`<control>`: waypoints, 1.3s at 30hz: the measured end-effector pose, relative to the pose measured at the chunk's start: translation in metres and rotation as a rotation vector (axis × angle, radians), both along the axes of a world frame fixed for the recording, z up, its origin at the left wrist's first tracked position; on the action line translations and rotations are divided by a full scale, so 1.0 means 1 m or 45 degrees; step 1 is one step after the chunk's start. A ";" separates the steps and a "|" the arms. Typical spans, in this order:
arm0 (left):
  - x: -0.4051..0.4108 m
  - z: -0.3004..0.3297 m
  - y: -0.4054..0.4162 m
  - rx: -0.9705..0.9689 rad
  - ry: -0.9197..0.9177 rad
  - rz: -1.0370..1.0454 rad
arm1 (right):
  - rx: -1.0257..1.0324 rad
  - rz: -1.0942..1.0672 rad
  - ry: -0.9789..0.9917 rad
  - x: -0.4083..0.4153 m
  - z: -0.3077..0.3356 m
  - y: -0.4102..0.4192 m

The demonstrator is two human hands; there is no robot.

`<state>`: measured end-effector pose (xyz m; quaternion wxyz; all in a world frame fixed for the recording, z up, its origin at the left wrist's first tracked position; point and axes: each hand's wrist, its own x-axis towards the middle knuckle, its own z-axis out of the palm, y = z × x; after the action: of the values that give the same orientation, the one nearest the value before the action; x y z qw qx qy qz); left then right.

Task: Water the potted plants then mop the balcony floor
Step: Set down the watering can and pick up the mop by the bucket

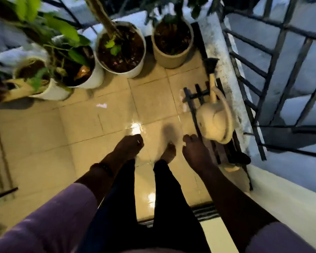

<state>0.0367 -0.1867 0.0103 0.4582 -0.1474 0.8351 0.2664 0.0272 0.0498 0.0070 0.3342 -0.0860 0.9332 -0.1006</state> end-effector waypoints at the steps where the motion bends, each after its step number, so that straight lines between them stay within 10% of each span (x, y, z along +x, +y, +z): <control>1: 0.010 0.014 -0.015 -0.019 0.039 0.053 | -0.019 0.070 -0.039 0.002 0.008 -0.012; 39: 0.465 0.098 -0.427 -0.616 0.051 1.416 | -0.071 2.222 0.154 0.215 0.105 -0.658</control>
<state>0.5013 -0.6139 0.1083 0.1879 -0.6566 0.6782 0.2713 0.2419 -0.6078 0.1123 0.2395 -0.7828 0.5476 0.1732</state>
